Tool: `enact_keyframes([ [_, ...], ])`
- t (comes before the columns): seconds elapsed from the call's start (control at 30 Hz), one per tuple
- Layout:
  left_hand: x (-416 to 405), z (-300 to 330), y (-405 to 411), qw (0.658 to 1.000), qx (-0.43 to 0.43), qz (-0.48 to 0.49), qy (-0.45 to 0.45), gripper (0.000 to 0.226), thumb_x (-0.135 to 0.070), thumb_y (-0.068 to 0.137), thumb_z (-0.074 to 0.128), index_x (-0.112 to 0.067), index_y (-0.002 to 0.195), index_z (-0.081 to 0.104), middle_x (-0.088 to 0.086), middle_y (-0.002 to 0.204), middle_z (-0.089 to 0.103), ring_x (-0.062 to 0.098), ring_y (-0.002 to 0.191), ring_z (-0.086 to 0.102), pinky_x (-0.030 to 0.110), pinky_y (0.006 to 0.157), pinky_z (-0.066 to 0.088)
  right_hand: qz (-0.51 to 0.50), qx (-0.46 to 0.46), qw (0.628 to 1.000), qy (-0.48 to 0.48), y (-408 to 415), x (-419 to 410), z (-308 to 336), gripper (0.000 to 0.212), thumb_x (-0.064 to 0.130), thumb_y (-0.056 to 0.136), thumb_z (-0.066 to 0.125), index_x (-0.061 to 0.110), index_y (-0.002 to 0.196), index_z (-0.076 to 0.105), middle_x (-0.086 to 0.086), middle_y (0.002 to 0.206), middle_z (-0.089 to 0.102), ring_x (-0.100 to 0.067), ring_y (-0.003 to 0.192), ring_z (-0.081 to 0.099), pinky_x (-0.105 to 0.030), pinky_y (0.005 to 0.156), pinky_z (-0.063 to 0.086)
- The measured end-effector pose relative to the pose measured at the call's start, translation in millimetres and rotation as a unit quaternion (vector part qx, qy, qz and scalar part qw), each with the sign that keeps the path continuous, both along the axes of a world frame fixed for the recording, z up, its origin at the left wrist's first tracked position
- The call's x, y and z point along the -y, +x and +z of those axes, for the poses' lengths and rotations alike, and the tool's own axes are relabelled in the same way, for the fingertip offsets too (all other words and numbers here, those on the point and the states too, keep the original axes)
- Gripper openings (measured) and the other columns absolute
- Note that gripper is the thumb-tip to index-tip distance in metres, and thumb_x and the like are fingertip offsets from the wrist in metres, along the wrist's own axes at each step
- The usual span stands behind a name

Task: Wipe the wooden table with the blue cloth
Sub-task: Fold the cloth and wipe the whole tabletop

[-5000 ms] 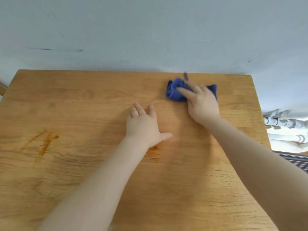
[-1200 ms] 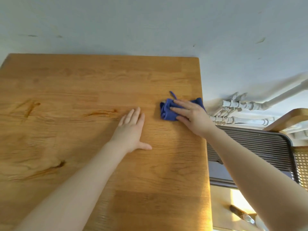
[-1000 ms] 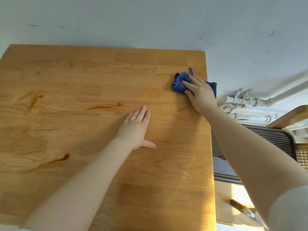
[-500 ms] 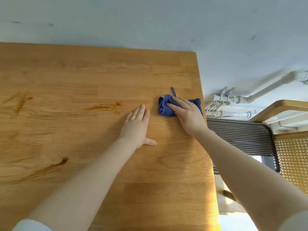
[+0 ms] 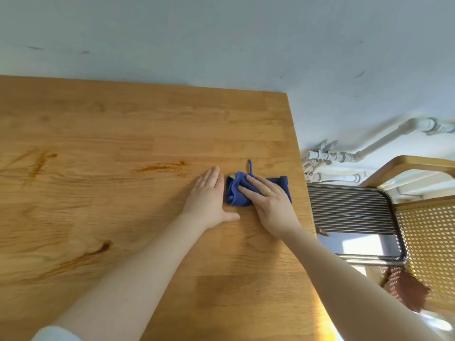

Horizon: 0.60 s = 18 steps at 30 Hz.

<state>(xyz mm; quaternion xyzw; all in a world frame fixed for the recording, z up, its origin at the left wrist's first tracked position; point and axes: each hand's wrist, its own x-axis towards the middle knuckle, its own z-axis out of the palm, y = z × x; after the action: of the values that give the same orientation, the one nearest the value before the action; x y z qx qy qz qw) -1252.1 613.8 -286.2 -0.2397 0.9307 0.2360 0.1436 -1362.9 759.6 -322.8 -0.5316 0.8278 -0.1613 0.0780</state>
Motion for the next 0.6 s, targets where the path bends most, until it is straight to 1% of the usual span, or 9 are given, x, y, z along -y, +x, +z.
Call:
enact_keyframes([
  [0.07, 5, 1, 9, 1.0, -0.001, 0.009, -0.007, 0.112, -0.061, 0.074, 0.064, -0.008, 0.149, -0.001, 0.006, 0.157, -0.013, 0.02, 0.145, -0.006, 0.033, 0.118, 0.002, -0.024, 0.001, 1.0, -0.01, -10, 14, -1, 0.042, 0.017, 0.089, 0.035, 0.021, 0.122, 0.06, -0.009, 0.132, 0.055, -0.036, 0.122, 0.049, -0.05, 0.098, 0.041],
  [0.17, 20, 0, 33, 1.0, 0.009, 0.016, -0.023, 0.109, -0.061, 0.076, 0.061, -0.01, 0.149, -0.002, 0.004, 0.157, -0.016, 0.02, 0.145, -0.008, 0.033, 0.117, 0.002, -0.086, -0.015, 0.996, -0.019, -27, 47, -5, 0.044, 0.016, 0.087, 0.033, 0.016, 0.12, 0.062, -0.015, 0.13, 0.056, -0.042, 0.118, 0.051, -0.053, 0.095, 0.042],
  [0.23, 27, -2, 51, 0.999, 0.017, 0.031, -0.025, 0.108, -0.062, 0.077, 0.059, -0.011, 0.149, -0.003, 0.002, 0.156, -0.018, 0.019, 0.145, -0.008, 0.032, 0.116, 0.001, -0.13, -0.025, 0.991, -0.014, -36, 69, -5, 0.04, 0.011, 0.09, 0.037, 0.015, 0.123, 0.06, -0.016, 0.134, 0.053, -0.042, 0.122, 0.046, -0.052, 0.098, 0.039],
  [0.33, 31, -3, 70, 0.998, 0.027, 0.052, -0.023, 0.11, -0.064, 0.076, 0.057, -0.011, 0.149, -0.005, 0.001, 0.156, -0.02, 0.018, 0.144, -0.011, 0.032, 0.116, -0.001, -0.167, -0.024, 0.986, 0.013, -38, 89, -2, 0.04, 0.008, 0.094, 0.041, 0.018, 0.13, 0.053, -0.012, 0.143, 0.043, -0.036, 0.133, 0.034, -0.045, 0.106, 0.028],
  [0.4, 35, 0, 76, 0.998, 0.029, 0.05, -0.032, 0.109, -0.064, 0.076, 0.057, -0.011, 0.149, -0.004, 0.002, 0.156, -0.018, 0.018, 0.144, -0.011, 0.032, 0.116, -0.001, -0.144, -0.026, 0.989, 0.008, -23, 84, -1, 0.04, 0.008, 0.091, 0.041, 0.018, 0.128, 0.055, -0.013, 0.141, 0.045, -0.036, 0.131, 0.036, -0.048, 0.104, 0.03],
  [0.47, 41, 2, 80, 0.997, 0.036, 0.045, -0.053, 0.108, -0.062, 0.077, 0.058, -0.011, 0.149, -0.002, 0.003, 0.157, -0.016, 0.019, 0.145, -0.01, 0.033, 0.116, -0.001, -0.073, -0.031, 0.997, -0.015, 5, 68, -2, 0.041, 0.01, 0.087, 0.039, 0.017, 0.121, 0.061, -0.012, 0.135, 0.052, -0.037, 0.124, 0.046, -0.05, 0.098, 0.037],
  [0.53, 46, 4, 85, 0.995, 0.055, 0.047, -0.071, 0.108, -0.061, 0.077, 0.059, -0.01, 0.149, -0.002, 0.005, 0.157, -0.014, 0.021, 0.145, -0.008, 0.034, 0.117, -0.001, -0.015, -0.014, 1.0, -0.023, 32, 51, -3, 0.045, 0.013, 0.084, 0.034, 0.019, 0.118, 0.063, -0.01, 0.131, 0.056, -0.036, 0.121, 0.05, -0.049, 0.097, 0.04],
  [0.6, 50, 5, 92, 0.993, 0.068, 0.059, -0.08, 0.109, -0.063, 0.076, 0.059, -0.01, 0.149, -0.002, 0.007, 0.157, -0.011, 0.023, 0.145, -0.006, 0.034, 0.116, 0.0, 0.011, 0.009, 1.0, -0.021, 39, 46, -2, 0.045, 0.014, 0.084, 0.033, 0.02, 0.118, 0.064, -0.008, 0.13, 0.057, -0.036, 0.12, 0.05, -0.05, 0.097, 0.041],
])
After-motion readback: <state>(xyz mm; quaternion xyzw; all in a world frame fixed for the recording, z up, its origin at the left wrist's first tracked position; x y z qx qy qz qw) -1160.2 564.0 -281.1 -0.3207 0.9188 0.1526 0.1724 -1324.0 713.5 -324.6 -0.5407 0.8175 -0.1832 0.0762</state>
